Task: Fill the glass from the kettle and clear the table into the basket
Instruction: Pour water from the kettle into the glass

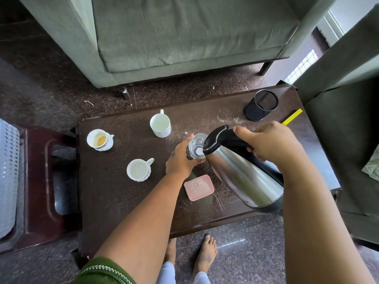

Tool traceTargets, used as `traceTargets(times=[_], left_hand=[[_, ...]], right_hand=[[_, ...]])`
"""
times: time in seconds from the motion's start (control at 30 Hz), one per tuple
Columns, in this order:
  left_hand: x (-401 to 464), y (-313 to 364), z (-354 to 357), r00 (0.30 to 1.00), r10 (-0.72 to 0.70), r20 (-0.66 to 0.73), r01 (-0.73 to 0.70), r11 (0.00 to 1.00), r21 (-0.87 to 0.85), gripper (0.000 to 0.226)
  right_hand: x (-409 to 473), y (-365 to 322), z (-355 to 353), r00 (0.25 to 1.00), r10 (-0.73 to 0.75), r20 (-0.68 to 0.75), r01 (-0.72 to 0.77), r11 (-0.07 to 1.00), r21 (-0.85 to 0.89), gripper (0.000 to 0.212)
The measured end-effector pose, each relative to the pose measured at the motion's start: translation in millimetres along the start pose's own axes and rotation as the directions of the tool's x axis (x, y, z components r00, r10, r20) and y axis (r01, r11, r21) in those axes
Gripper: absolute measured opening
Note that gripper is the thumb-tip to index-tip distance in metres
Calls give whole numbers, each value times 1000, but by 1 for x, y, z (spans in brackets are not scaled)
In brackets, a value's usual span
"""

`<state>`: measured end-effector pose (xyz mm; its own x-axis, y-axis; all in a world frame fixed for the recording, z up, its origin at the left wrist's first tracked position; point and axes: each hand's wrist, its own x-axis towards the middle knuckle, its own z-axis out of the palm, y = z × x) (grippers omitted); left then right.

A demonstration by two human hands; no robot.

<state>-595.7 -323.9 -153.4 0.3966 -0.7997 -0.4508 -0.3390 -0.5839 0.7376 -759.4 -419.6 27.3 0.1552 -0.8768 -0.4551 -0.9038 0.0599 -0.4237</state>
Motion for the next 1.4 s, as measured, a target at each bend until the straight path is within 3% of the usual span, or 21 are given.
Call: traceTargets(times=[1.4], left_hand=[[-2, 1, 1, 1000, -3, -3, 3, 1000, -5, 82]], right_hand=[[1, -9, -5, 1000, 4, 2, -4, 1000, -25, 61]])
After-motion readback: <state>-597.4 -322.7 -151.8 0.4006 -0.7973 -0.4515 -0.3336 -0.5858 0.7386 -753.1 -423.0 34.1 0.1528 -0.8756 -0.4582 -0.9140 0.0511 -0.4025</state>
